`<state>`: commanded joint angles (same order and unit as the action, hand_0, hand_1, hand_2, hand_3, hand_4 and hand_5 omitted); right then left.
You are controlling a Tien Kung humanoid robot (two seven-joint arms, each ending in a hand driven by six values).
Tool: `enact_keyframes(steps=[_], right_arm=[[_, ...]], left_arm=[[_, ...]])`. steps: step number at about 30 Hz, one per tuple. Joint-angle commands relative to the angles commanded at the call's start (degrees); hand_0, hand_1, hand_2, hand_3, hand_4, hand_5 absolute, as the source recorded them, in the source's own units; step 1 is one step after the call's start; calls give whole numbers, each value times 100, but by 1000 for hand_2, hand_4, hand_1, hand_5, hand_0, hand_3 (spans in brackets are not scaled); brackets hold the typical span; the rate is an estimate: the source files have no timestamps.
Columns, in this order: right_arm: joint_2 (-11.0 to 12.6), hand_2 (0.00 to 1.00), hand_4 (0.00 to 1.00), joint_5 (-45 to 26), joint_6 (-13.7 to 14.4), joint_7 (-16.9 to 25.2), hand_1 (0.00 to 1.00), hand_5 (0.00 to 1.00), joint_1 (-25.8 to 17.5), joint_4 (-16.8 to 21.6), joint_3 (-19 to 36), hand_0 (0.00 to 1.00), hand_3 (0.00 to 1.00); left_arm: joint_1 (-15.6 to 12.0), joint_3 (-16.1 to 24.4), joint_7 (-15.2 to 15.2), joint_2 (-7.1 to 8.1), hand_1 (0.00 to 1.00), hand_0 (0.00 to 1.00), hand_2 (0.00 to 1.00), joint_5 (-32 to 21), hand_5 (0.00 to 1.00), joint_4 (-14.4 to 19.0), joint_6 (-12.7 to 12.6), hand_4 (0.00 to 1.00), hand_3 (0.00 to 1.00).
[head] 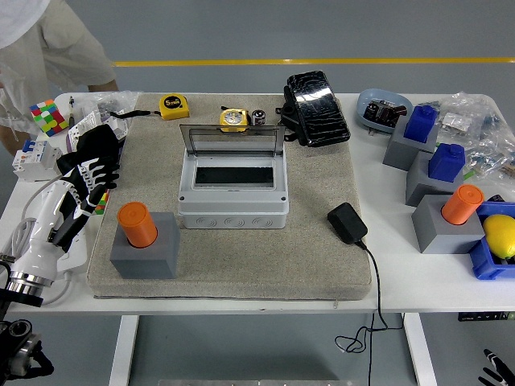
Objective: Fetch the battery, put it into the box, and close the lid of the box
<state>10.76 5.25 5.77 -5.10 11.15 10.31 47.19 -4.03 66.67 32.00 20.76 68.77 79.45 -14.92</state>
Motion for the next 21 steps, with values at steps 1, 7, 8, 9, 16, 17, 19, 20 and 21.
enact_keyframes(steps=[1, 7, 8, 9, 16, 17, 19, 20, 21], right_arm=[[-1, 659, 922, 2, 0, 0, 681, 489, 1, 0, 2, 625, 546], [-11, 659, 922, -3, -2, 6, 681, 490, -6, 0, -7, 625, 546], [-11, 659, 922, -1, -1, 6, 681, 490, -8, 0, -6, 625, 546], [-12, 659, 922, 1, -2, 4, 681, 490, -11, 0, -5, 625, 546], [-19, 659, 922, -6, -4, 7, 681, 489, -19, 0, -10, 625, 546], [-18, 659, 922, -10, -4, 8, 681, 489, -17, 0, -13, 625, 546], [-19, 659, 922, -7, -3, 3, 681, 488, -13, 0, 0, 625, 547], [-19, 659, 922, -16, -4, 4, 681, 488, -12, 0, -8, 625, 547], [-20, 659, 922, -18, -2, 5, 681, 488, -10, 0, -12, 625, 547]], left_arm=[[1, -1, 2, -6, 700, 567, 749, 11, 411, -5, -6, 998, 797], [13, -109, 55, -115, 684, 554, 697, 80, 369, -65, -118, 998, 787], [14, -125, 58, -127, 684, 554, 697, 97, 369, -71, -132, 998, 787], [12, -145, 67, -141, 684, 554, 697, 100, 369, -74, -148, 998, 787], [63, -327, 122, -190, 663, 541, 680, 201, 266, -138, -241, 998, 770], [75, -337, 123, -195, 663, 541, 680, 206, 266, -145, -247, 998, 770], [138, -381, 109, -211, 642, 528, 654, 189, 143, -183, -266, 998, 738], [164, -399, 110, -215, 642, 528, 654, 171, 143, -203, -272, 998, 738], [211, -434, 118, -223, 642, 528, 654, 130, 143, -247, -280, 998, 738]])
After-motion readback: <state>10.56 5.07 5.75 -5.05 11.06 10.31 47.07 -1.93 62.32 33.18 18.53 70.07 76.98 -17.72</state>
